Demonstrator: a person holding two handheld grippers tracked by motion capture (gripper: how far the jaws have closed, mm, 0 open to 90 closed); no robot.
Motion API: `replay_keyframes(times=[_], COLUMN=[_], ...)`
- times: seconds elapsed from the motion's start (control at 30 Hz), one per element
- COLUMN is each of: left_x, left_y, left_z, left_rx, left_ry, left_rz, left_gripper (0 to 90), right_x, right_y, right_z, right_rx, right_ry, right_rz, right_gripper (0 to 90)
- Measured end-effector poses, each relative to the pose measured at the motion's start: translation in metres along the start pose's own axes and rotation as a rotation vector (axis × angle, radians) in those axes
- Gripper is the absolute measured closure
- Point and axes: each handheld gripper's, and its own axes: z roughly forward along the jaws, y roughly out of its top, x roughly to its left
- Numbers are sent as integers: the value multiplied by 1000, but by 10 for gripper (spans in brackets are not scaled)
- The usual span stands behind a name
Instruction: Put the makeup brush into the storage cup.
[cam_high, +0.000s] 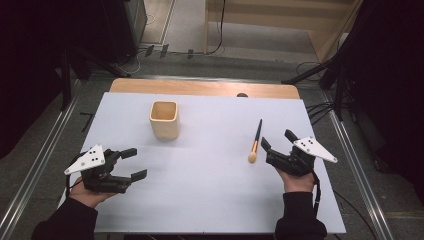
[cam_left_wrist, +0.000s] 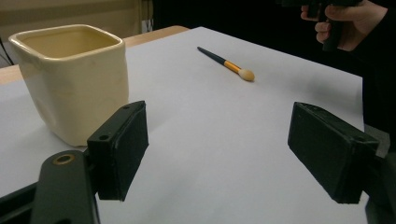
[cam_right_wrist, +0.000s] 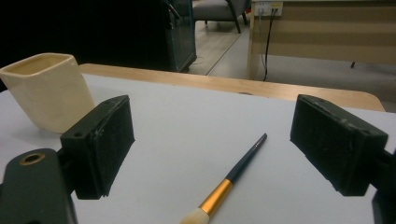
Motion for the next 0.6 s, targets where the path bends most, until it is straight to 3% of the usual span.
replay_keyframes(times=[0.03, 0.3, 0.6], left_x=[0, 2, 3], left_y=[0, -1, -1], left_z=[0, -1, 0], left_rx=[0, 1, 3], left_ry=[2, 8, 8], left_rz=[-2, -7, -12], left_gripper=[209, 209, 209], right_x=[1, 7, 13], right_y=[1, 3, 7], right_z=[3, 19, 39], right_rx=[2, 49, 58], right_ry=[-8, -24, -58], right_rz=[-1, -18, 19], right_gripper=[100, 109, 131])
